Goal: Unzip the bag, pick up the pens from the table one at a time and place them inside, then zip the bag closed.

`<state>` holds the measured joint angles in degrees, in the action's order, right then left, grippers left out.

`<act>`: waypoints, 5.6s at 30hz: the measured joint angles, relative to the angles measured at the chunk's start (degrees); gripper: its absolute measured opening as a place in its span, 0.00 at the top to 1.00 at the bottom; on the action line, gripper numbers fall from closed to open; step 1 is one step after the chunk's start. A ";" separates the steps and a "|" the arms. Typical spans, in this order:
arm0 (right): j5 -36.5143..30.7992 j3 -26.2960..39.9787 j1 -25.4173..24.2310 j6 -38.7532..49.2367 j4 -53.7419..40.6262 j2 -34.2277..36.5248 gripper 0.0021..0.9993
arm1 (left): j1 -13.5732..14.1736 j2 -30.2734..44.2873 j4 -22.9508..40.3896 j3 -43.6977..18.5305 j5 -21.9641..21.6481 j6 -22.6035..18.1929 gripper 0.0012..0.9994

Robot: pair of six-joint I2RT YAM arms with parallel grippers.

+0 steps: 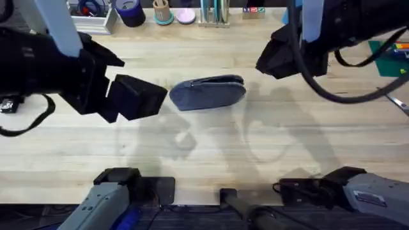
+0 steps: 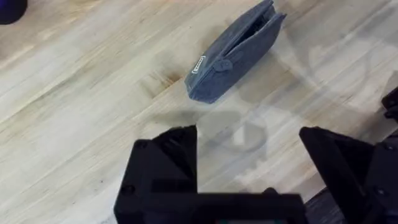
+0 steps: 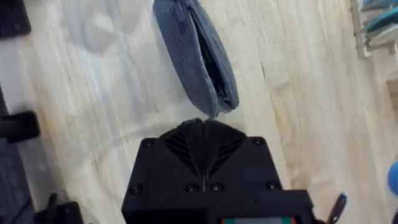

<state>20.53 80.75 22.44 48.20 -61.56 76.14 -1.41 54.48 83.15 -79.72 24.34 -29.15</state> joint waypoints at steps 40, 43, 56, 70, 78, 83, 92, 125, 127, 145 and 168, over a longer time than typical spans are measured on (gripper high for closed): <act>-0.17 0.11 0.00 10.96 5.72 14.30 0.97 | 0.00 0.00 0.00 0.00 0.00 0.00 0.00; -0.17 0.11 0.00 11.49 5.91 15.96 0.97 | 0.00 0.00 0.00 0.00 0.00 0.00 0.00; -0.15 0.11 0.00 12.75 7.09 21.91 0.97 | 0.00 0.00 0.00 0.02 0.00 0.00 0.00; 2.23 0.22 0.00 12.97 8.40 24.44 0.97 | 0.00 0.00 0.00 0.02 0.00 0.00 0.00; 3.21 0.24 -0.02 12.99 8.48 28.47 0.97 | 0.00 0.00 0.00 0.02 0.00 0.00 0.00; 3.98 0.70 0.00 13.10 8.84 30.89 0.97 | 0.00 0.00 0.00 0.02 0.00 0.00 0.00; 6.20 0.76 -0.11 13.15 9.73 33.93 0.97 | 0.00 0.00 0.00 0.02 0.00 0.00 0.00; 10.07 1.99 -0.48 13.14 6.82 36.26 0.29 | 0.00 0.00 0.00 0.02 -0.02 0.00 0.00; 10.65 2.03 -0.48 13.70 7.73 36.14 0.05 | 0.00 0.00 0.00 0.02 0.00 0.00 0.00; 10.32 2.05 -0.11 13.76 9.66 37.48 0.00 | 0.00 0.00 0.00 0.02 -0.02 0.00 0.00; 8.09 10.32 -0.33 7.44 1.93 37.16 0.00 | 0.00 0.00 -0.02 0.02 -0.02 0.00 0.00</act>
<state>28.62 91.07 22.11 55.64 -59.64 113.30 -1.41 54.48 83.13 -79.70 24.32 -29.15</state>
